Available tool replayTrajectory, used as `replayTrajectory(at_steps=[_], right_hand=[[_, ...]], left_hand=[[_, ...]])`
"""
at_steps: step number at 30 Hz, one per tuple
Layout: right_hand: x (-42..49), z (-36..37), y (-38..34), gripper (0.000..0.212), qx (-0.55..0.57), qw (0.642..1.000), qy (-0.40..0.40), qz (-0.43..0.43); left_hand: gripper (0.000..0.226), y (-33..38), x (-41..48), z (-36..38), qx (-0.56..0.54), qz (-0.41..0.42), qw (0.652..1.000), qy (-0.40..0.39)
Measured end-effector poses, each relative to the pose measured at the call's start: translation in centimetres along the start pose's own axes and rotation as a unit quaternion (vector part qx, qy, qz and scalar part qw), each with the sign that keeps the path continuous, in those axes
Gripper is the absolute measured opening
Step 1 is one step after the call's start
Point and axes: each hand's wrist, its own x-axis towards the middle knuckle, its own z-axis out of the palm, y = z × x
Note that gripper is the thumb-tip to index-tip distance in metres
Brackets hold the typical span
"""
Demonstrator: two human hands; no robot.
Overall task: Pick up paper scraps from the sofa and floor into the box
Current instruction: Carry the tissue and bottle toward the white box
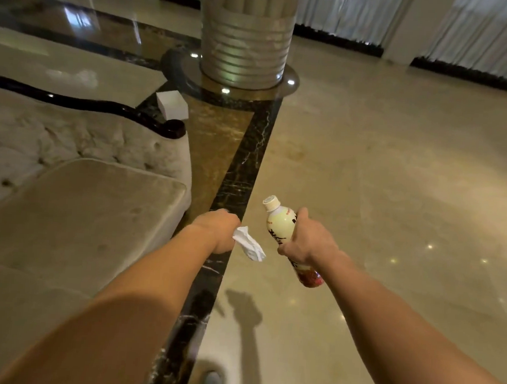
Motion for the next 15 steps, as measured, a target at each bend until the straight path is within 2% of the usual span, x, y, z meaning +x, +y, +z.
replayTrajectory(at_steps=[10,15], right_hand=[[25.1,-1.7,-4.8,0.079,-0.044,0.994,-0.098,-0.030],[40.9,-2.6,-6.8,0.079,0.011,0.993,-0.117,-0.028]], left_hand=[[0.018,-7.3,23.2,-7.9,0.027,0.000,0.999,-0.030],[0.026,-10.4,36.4,-12.6,0.034,-0.038,0.996,-0.068]])
